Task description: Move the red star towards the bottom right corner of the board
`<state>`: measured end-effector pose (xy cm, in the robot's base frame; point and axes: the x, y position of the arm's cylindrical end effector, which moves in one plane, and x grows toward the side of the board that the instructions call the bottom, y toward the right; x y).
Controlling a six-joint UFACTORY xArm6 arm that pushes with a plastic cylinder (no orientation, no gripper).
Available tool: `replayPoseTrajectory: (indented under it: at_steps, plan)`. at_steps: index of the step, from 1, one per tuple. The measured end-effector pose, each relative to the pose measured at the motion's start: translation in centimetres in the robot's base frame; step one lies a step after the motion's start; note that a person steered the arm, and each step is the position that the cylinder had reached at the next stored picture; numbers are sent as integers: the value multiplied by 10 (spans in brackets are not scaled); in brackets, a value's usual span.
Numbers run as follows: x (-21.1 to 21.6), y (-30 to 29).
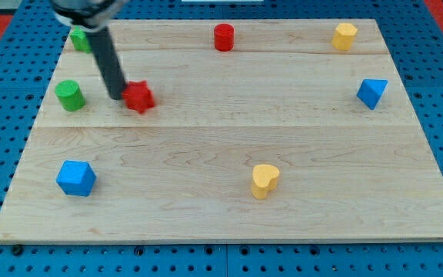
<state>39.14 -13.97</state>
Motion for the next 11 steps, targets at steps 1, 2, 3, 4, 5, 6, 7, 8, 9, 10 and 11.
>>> replayPoseTrajectory:
  at_steps: [1, 2, 3, 4, 5, 6, 7, 8, 9, 10, 11]
  plan:
    - [30, 81]
    - [44, 113]
    - [33, 83]
    - [17, 63]
    - [20, 115]
    - [42, 192]
    - [54, 243]
    - [52, 233]
    - [35, 228]
    - [31, 261]
    - [46, 310]
